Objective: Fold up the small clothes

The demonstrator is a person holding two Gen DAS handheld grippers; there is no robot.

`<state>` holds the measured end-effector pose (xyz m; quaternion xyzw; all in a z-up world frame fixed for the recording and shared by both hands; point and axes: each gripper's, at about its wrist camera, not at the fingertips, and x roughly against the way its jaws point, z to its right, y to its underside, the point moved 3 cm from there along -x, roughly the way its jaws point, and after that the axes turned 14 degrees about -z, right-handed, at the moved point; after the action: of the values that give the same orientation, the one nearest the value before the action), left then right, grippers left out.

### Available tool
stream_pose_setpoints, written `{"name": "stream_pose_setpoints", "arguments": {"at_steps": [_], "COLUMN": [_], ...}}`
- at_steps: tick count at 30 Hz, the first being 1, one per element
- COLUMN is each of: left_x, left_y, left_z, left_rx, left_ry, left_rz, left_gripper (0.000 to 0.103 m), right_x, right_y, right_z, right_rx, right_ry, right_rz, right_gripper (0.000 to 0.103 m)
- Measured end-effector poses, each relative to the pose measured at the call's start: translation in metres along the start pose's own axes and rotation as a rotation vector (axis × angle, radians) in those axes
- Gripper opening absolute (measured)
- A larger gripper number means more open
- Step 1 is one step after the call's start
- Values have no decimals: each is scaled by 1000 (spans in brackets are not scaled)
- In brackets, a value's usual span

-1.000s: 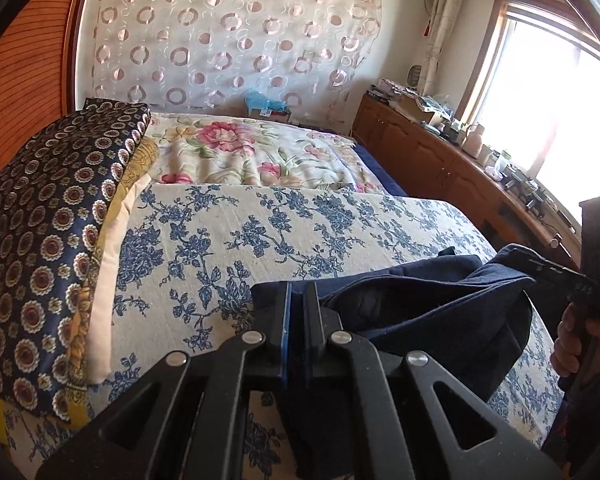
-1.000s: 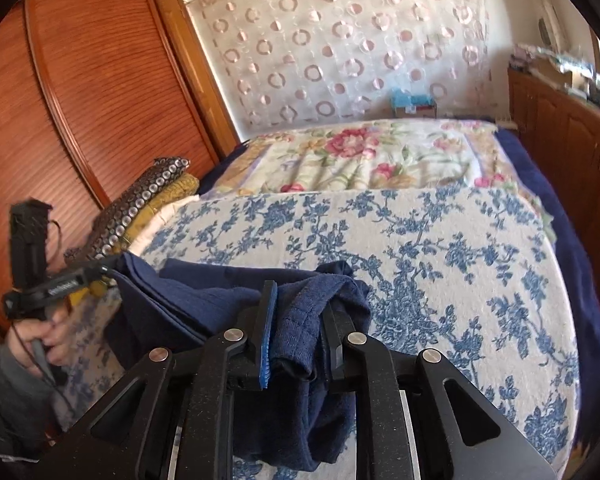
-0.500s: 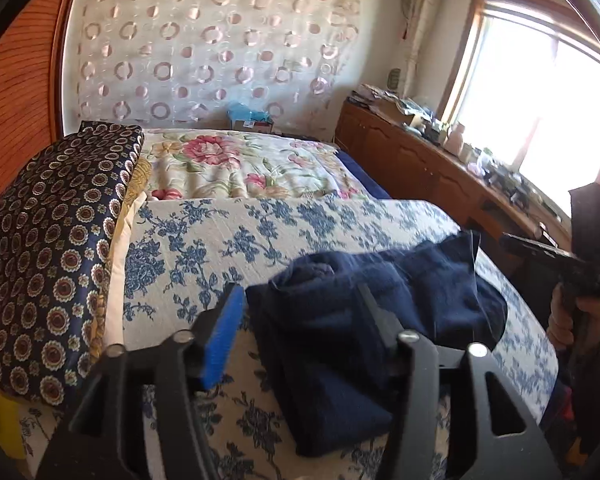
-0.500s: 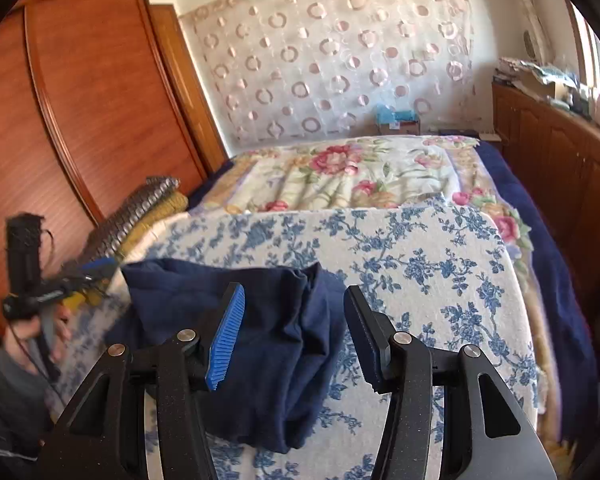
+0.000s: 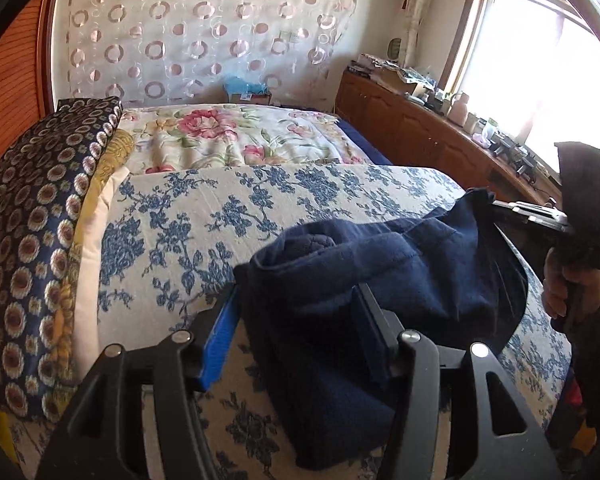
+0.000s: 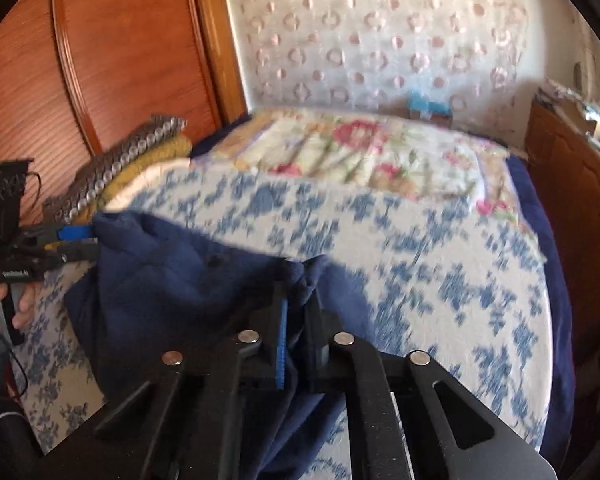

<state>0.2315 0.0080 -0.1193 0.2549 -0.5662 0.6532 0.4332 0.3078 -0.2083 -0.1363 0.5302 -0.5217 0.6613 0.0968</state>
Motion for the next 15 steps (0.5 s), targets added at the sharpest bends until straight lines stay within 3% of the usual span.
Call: {"name": "stream_pose_setpoints", "arguments": {"at_steps": [4, 12, 15], "left_x": [-6, -19, -21], "left_y": [-10, -16, -18], "left_z": [-3, -7, -8], "left_rx": [5, 6, 6], "left_ry": [-11, -27, -33], "left_rz": [0, -29, -37], "left_gripper": [55, 55, 55], "right_x": [0, -5, -1], "right_y": [0, 3, 2], "right_z": [30, 30, 29], "right_rx": [-139, -135, -130], "right_ry": [58, 85, 112], "right_rz": [19, -7, -13], "right_gripper": [4, 4, 15]}}
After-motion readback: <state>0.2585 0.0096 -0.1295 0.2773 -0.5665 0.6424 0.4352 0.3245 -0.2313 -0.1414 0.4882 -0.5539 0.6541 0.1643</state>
